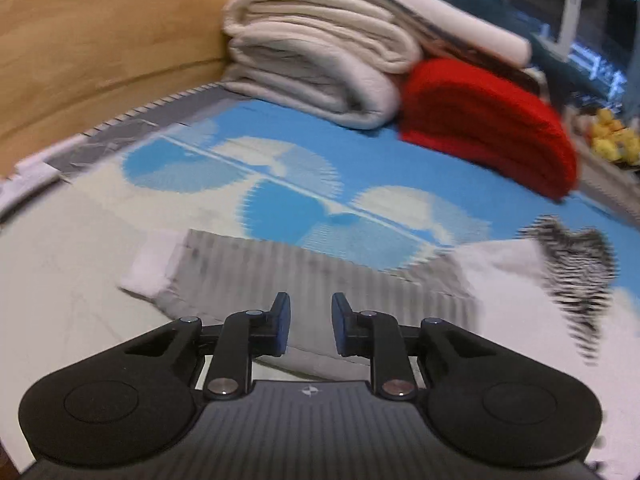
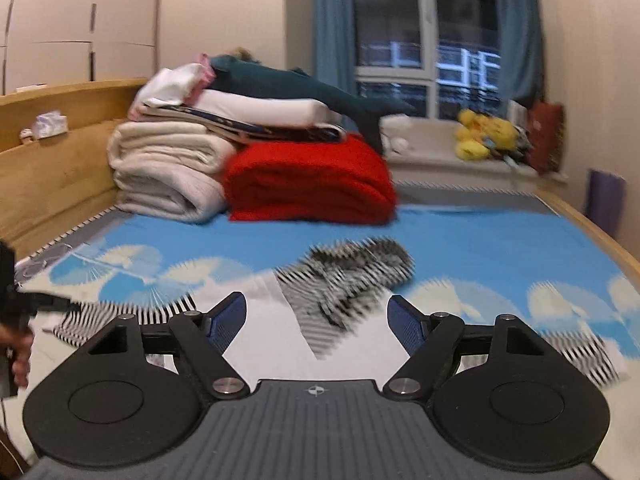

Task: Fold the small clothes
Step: 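Grasp the striped sleeve cuff with the left gripper and lift it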

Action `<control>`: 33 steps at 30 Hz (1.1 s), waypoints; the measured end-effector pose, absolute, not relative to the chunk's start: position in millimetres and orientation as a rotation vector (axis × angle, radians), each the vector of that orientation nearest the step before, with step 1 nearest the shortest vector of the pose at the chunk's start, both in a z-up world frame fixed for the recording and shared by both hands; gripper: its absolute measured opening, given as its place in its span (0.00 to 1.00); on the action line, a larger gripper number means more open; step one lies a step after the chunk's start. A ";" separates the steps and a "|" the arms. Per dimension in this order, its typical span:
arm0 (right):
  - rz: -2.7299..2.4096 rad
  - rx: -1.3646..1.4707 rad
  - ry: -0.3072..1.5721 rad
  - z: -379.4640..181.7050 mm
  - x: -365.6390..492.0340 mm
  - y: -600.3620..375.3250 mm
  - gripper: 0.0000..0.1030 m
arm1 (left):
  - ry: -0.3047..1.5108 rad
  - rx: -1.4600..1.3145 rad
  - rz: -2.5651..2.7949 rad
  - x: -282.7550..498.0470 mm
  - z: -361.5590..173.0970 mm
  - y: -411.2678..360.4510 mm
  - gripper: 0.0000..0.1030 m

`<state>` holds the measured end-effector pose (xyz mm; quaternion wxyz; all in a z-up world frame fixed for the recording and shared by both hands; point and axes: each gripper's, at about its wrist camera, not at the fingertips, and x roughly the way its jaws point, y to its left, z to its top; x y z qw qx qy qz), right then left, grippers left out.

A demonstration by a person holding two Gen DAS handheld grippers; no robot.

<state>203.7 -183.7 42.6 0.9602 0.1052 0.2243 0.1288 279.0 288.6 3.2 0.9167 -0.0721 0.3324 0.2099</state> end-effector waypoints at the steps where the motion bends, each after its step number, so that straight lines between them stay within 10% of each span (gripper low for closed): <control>1: 0.276 0.213 0.448 42.5 216.1 -178.1 0.77 | 0.694 -0.140 0.463 278.3 -1.1 300.3 0.24; 19: 0.338 0.024 0.549 -14.2 300.4 -154.8 0.76 | 0.825 -0.652 0.740 296.9 -71.7 428.8 0.42; 21: 0.319 0.073 0.601 -23.7 312.6 -162.8 0.75 | 0.834 -0.668 0.752 297.8 -76.8 430.9 0.35; 23: 0.298 0.142 0.651 -28.8 320.7 -173.7 0.71 | 0.834 -0.654 0.764 303.6 -77.8 426.0 0.00; 33: 0.190 0.277 0.677 -26.8 331.2 -220.4 0.32 | 0.495 -0.295 0.377 320.9 39.5 234.3 0.00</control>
